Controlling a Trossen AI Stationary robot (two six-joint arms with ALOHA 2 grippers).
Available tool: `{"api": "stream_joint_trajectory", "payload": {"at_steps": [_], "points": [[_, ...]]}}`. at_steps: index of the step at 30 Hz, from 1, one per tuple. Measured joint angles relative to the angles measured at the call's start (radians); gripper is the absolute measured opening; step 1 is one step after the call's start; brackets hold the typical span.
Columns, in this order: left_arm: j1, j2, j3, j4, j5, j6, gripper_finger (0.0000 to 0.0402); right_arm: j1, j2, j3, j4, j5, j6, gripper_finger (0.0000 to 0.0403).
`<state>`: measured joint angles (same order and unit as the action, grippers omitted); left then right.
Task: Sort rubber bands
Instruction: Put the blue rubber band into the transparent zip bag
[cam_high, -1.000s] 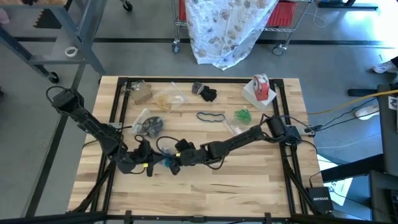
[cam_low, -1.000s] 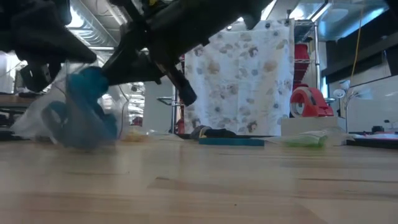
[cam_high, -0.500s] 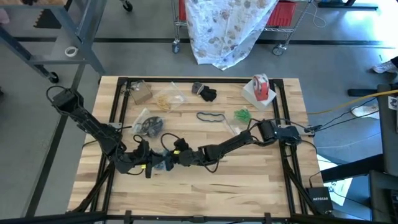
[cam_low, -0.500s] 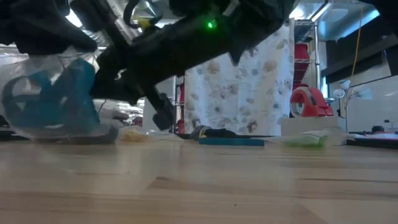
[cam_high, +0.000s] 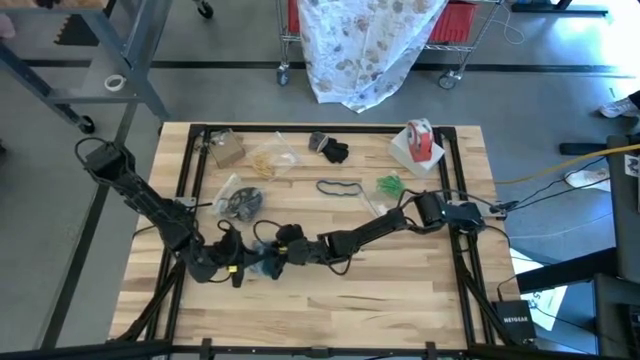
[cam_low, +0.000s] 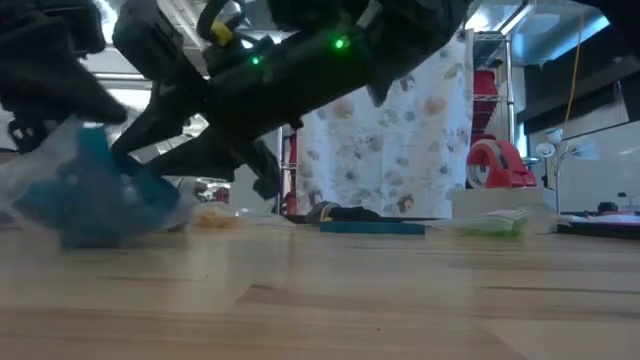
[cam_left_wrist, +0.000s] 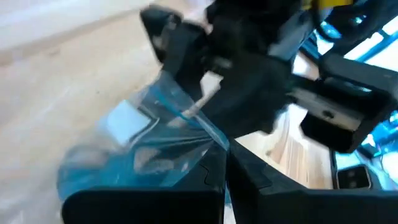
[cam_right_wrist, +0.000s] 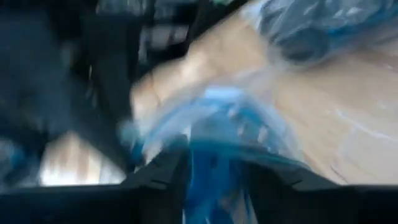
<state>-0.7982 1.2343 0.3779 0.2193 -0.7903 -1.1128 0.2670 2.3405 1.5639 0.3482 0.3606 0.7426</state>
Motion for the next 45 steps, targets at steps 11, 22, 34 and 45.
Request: {"api": "stream_joint_trajectory", "payload": {"at_steps": [11, 22, 34, 45], "points": [[-0.013, -0.004, 0.000, -0.026, -0.017, -0.040, 0.0000, 0.008, -0.135, 0.000, -0.272, -0.066, -0.309, 0.0189], [-0.013, -0.003, 0.000, -0.031, -0.018, -0.026, 0.0000, -0.065, -0.294, 0.002, -0.763, 0.163, -0.298, 0.0186], [-0.012, -0.003, 0.000, -0.029, -0.017, -0.009, 0.0000, -0.353, -0.296, -0.069, -1.207, -0.047, -0.623, 0.0186], [-0.014, -0.003, 0.000, -0.026, 0.006, -0.022, 0.0000, -0.500, -0.295, -0.094, -1.150, -0.237, -0.744, 0.0264]]}}
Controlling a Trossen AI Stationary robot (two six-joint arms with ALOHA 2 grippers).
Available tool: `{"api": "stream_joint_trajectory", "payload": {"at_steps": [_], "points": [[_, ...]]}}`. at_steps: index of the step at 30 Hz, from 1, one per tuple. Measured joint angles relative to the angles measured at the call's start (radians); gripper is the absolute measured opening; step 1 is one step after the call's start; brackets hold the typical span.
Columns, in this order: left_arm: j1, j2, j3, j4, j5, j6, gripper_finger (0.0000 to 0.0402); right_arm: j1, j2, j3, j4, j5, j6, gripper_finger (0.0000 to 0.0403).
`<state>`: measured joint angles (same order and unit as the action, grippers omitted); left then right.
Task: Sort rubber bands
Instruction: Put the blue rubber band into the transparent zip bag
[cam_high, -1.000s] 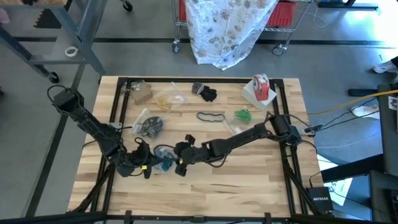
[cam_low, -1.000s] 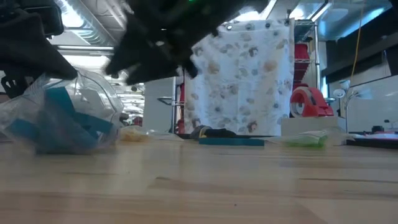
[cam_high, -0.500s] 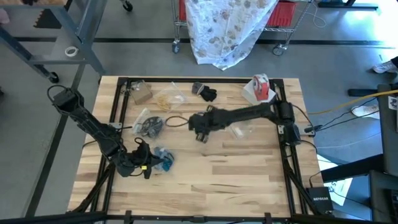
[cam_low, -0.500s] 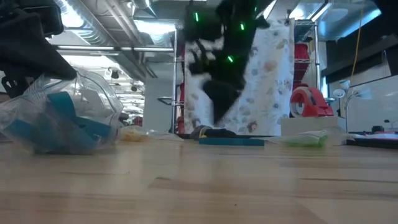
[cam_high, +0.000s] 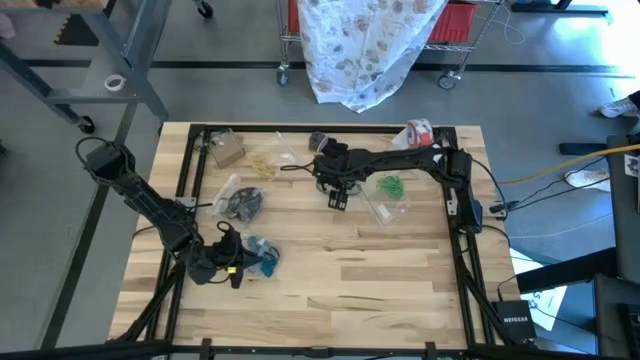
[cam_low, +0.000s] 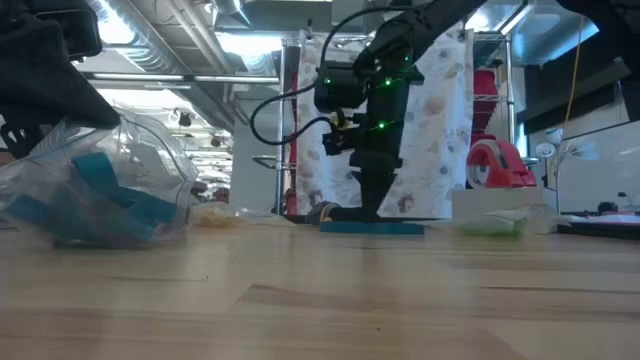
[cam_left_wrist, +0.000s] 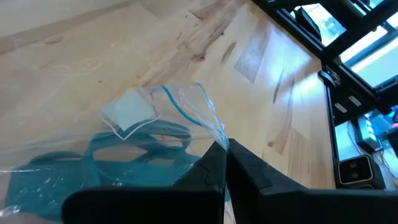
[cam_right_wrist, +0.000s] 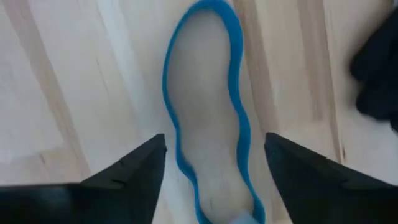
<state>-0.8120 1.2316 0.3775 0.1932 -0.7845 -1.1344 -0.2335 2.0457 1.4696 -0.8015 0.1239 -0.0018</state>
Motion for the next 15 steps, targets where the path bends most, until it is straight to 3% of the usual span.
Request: {"api": "stream_joint_trajectory", "payload": {"at_steps": [5, 15], "points": [[0.000, 0.000, 0.000, 0.000, 0.000, -0.003, 0.0000, -0.028, 0.006, 0.000, 0.067, -0.003, -0.053, 0.0291], [0.000, 0.001, 0.000, -0.001, 0.001, 0.010, 0.0000, -0.037, 0.064, -0.051, 0.114, -0.031, -0.078, 0.0292]]}}
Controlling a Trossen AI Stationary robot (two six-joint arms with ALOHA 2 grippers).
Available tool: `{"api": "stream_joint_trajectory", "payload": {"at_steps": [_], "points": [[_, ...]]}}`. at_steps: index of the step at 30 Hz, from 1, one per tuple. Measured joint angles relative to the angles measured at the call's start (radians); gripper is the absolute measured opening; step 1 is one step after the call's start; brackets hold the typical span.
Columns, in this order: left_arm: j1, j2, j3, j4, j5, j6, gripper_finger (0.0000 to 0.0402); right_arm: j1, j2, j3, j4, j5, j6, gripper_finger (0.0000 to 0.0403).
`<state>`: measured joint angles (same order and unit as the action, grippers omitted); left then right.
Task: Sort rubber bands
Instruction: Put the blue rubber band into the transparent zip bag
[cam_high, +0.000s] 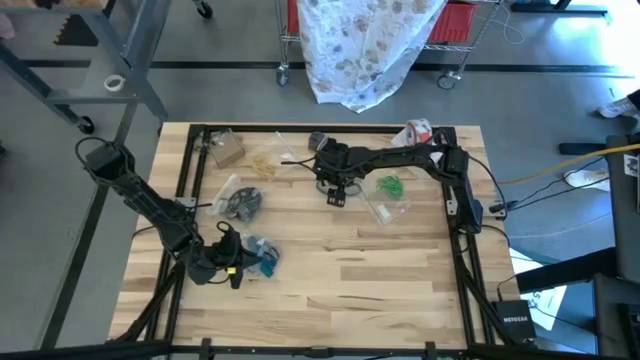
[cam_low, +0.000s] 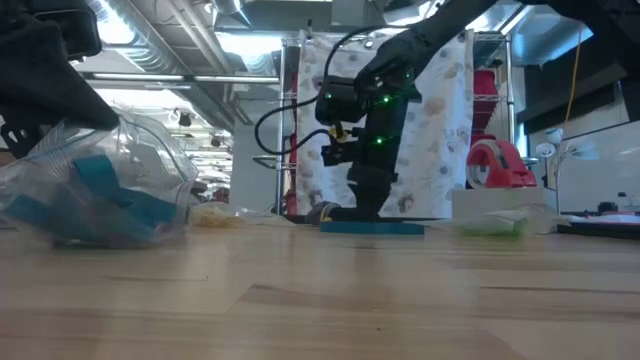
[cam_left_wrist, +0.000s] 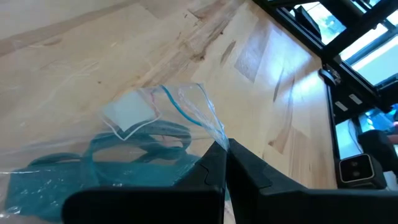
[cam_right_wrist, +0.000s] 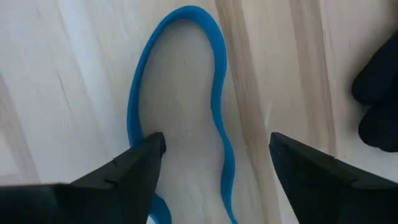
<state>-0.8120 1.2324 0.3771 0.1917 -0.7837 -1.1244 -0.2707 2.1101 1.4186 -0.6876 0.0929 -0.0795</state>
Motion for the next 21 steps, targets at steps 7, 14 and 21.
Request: {"api": "stream_joint_trajectory", "payload": {"at_steps": [7, 14, 21], "points": [[0.001, 0.000, 0.000, -0.001, 0.000, 0.006, 0.0000, 0.000, 0.001, -0.002, -0.005, -0.052, 0.012, 0.0235], [0.002, 0.000, 0.000, -0.001, 0.000, 0.006, 0.0000, 0.001, 0.002, -0.004, -0.005, -0.123, 0.020, 0.0093], [0.002, 0.000, 0.000, 0.002, -0.002, 0.033, 0.0000, 0.040, -0.012, 0.004, -0.021, -0.095, 0.134, 0.0016]]}}
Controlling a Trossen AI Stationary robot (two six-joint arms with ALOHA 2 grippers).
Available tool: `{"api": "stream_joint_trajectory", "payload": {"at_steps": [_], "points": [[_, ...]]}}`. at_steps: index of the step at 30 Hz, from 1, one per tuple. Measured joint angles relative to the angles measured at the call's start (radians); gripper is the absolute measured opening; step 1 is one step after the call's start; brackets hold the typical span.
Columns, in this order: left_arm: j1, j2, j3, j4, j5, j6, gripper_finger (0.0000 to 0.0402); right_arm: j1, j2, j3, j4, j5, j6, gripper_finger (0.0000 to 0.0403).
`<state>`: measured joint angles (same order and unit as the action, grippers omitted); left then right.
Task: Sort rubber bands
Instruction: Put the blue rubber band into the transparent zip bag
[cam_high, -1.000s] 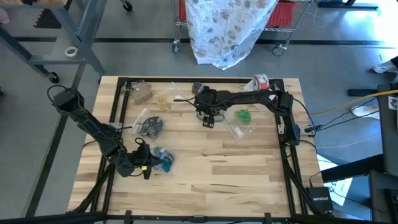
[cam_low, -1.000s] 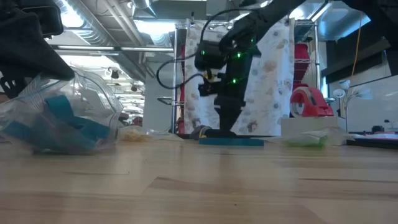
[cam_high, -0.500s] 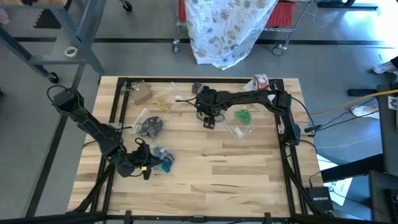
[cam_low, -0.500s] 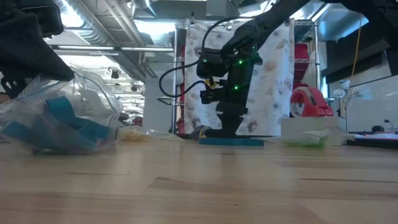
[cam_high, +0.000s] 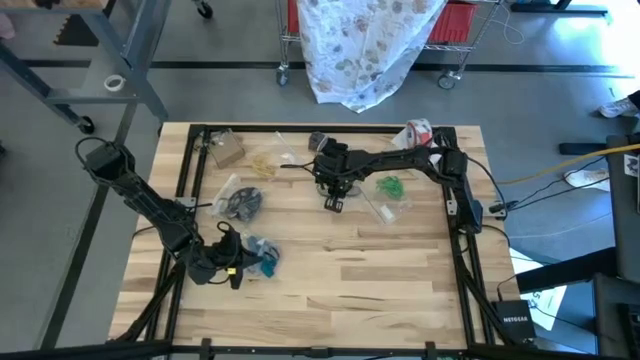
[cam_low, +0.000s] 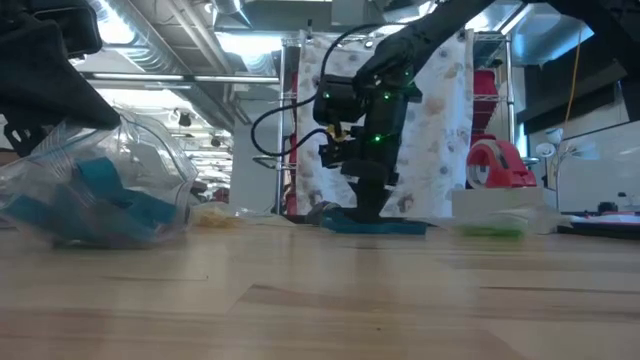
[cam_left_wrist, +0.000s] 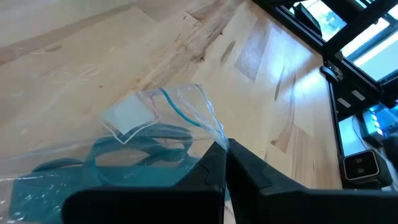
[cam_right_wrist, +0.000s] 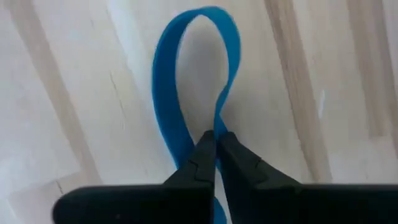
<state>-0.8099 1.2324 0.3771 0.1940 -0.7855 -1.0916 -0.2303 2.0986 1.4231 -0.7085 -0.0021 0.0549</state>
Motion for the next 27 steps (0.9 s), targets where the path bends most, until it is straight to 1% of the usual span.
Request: {"api": "stream_joint_trajectory", "payload": {"at_steps": [2, 5, 8, 10, 13, 17, 19, 21, 23, 25, 27], "points": [[0.001, 0.000, 0.000, 0.001, -0.002, 0.002, 0.0000, 0.040, -0.020, -0.002, 0.004, 0.049, 0.033, 0.0013], [0.001, 0.000, 0.000, 0.000, -0.002, 0.000, 0.0000, 0.114, -0.058, -0.002, -0.020, 0.046, 0.074, 0.0003], [-0.001, 0.000, 0.000, 0.000, -0.002, 0.000, 0.0000, 0.193, -0.114, 0.016, -0.026, 0.045, 0.142, 0.0005], [-0.001, 0.000, 0.000, 0.002, -0.002, -0.001, 0.0000, 0.251, -0.133, 0.026, 0.000, 0.055, 0.185, 0.0002], [-0.001, 0.000, 0.000, 0.006, -0.011, -0.006, 0.0000, 0.349, -0.133, 0.040, 0.095, 0.061, 0.240, 0.0002], [0.002, 0.000, 0.000, 0.027, -0.033, -0.009, 0.0000, 0.466, -0.131, 0.048, 0.306, 0.060, 0.280, 0.0002], [0.002, 0.000, 0.000, 0.028, -0.033, -0.019, 0.0000, 0.509, -0.123, 0.047, 0.392, 0.109, 0.295, 0.0002], [0.002, 0.000, 0.000, 0.028, -0.033, -0.029, 0.0000, 0.542, -0.114, 0.047, 0.482, 0.170, 0.304, 0.0002], [0.004, 0.000, 0.000, 0.028, -0.033, -0.032, 0.0000, 0.568, -0.113, 0.047, 0.538, 0.204, 0.307, 0.0002], [0.008, 0.000, 0.000, 0.032, -0.034, -0.034, 0.0000, 0.582, -0.113, 0.049, 0.585, 0.208, 0.307, 0.0002], [0.008, 0.000, 0.000, 0.039, -0.035, -0.035, 0.0000, 0.591, -0.110, 0.049, 0.596, 0.175, 0.306, 0.0002]]}}
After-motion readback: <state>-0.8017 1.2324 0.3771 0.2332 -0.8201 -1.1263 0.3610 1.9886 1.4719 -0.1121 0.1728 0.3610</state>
